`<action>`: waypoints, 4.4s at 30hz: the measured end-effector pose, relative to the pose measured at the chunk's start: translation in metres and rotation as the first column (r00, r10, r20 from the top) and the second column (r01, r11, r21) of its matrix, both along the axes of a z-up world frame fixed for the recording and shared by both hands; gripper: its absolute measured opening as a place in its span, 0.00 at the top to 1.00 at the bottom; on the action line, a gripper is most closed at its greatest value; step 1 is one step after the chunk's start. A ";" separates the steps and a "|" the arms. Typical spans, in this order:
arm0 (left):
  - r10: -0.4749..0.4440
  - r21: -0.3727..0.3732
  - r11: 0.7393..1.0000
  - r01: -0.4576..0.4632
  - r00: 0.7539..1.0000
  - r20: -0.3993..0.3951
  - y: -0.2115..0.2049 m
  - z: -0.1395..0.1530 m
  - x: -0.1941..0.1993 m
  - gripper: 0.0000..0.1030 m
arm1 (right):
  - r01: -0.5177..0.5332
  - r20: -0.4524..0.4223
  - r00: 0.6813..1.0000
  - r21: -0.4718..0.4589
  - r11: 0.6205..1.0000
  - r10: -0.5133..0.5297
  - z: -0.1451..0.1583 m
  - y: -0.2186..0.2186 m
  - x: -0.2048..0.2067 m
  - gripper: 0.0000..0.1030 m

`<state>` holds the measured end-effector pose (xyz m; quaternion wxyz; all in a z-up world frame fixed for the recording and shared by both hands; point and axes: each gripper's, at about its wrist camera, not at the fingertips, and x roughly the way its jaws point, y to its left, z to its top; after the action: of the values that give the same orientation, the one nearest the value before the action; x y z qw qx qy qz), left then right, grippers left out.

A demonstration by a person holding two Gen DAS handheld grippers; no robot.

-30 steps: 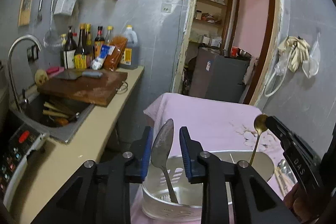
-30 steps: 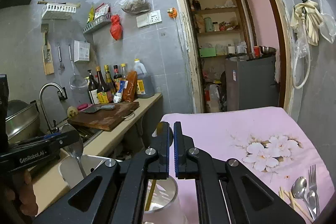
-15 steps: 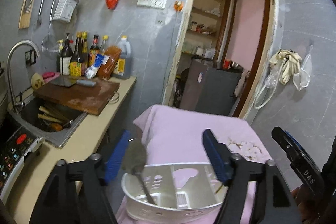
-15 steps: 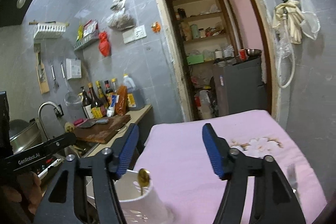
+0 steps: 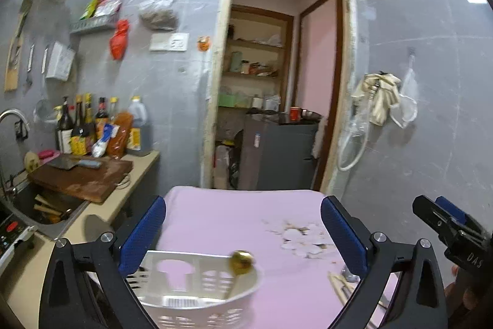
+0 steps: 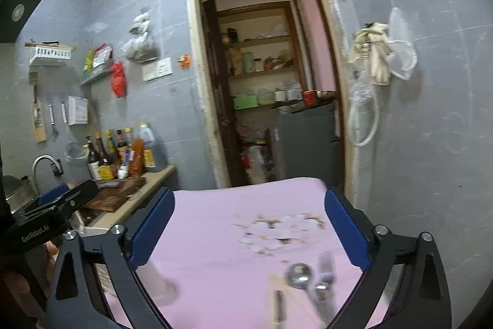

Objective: Organize utensils
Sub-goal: 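Move both tools back toward the remaining utensils, then grasp one wooden chopstick with the left tool while the right tool grasps the fork, then carry the chopstick and fork over the white caddy with both tools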

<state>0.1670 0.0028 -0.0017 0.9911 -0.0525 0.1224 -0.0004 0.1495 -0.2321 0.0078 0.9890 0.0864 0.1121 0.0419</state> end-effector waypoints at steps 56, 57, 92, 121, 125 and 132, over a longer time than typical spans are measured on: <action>-0.374 -0.263 0.927 0.266 0.671 -0.640 -0.144 -0.172 0.135 0.83 | -0.392 -0.525 0.723 0.223 0.892 0.449 -0.206 -0.112 0.182 0.77; -0.373 -0.271 0.928 0.257 0.671 -0.641 -0.143 -0.173 0.136 0.85 | -0.405 -0.525 0.718 0.221 0.887 0.458 -0.207 -0.111 0.185 0.77; -0.317 -0.299 0.937 0.179 0.795 -0.517 -0.099 -0.100 0.097 0.95 | -0.329 -0.414 0.851 0.062 0.942 0.324 -0.125 -0.114 0.131 0.98; -0.126 -0.231 0.968 0.097 0.986 -0.113 0.078 0.060 0.045 0.95 | -0.231 0.001 0.972 -0.137 0.963 0.233 0.080 0.091 0.072 0.98; -0.049 -0.229 0.973 0.026 0.994 -0.096 0.117 0.064 0.045 0.95 | -0.253 0.009 0.966 -0.172 0.952 0.258 0.079 0.123 0.075 0.98; 0.052 -0.208 0.975 -0.074 0.993 -0.109 0.160 0.046 0.042 0.95 | -0.324 -0.036 0.946 -0.202 0.924 0.323 0.058 0.166 0.084 0.98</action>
<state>0.2091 0.1630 0.0440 0.9717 -0.1618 0.1707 0.0209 0.2339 -0.0660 0.0656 0.9721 -0.0359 0.1296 0.1924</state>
